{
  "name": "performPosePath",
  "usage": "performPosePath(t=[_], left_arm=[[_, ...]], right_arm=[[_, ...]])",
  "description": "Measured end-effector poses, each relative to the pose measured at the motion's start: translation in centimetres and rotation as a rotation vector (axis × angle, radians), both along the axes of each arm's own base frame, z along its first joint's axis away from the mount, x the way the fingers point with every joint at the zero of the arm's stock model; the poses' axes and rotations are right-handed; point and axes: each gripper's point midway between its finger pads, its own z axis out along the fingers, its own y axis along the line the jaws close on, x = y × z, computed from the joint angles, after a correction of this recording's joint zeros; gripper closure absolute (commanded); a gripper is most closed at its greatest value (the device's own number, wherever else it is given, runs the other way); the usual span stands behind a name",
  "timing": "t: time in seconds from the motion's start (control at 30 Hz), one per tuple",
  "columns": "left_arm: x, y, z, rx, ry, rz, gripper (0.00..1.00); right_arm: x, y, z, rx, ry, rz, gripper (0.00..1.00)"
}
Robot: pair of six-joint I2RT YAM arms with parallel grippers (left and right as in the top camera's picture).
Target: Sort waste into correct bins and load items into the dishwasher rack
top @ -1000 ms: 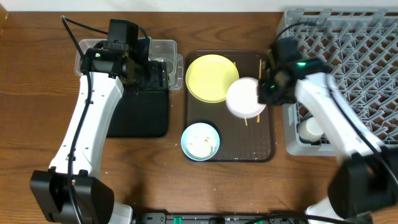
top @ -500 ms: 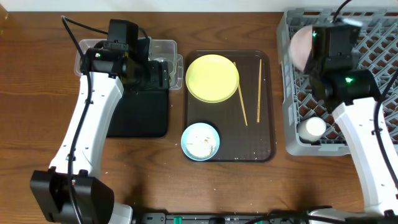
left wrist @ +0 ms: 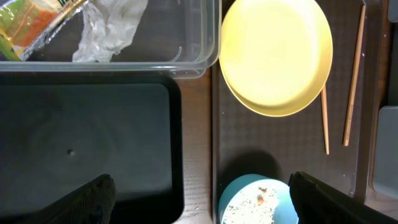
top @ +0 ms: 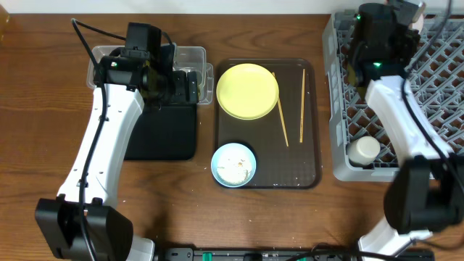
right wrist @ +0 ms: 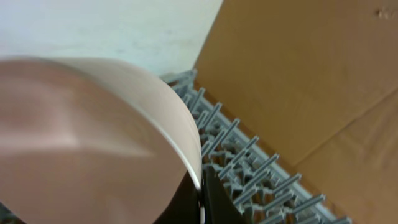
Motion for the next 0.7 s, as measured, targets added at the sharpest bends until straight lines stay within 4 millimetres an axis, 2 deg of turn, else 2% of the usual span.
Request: performPosePath(t=[0.13,0.27,0.43,0.7], left_arm=[[0.0,0.0,0.0,0.002,0.001,0.001,0.09],[0.0,0.0,0.0,0.003,-0.001,0.001,0.09],[0.0,0.1,0.0,0.003,0.0,0.001,0.08],[0.0,0.1,0.0,0.003,0.0,0.001,0.08]], right_arm=[[2.1,-0.2,-2.3,-0.064,0.013,-0.014,0.99],[3.7,-0.1,-3.5,-0.09,-0.018,-0.012,0.99],[4.8,0.0,-5.0,-0.099,-0.041,-0.004,0.99],[6.7,0.9,-8.7,-0.097,0.001,0.067,0.99]])
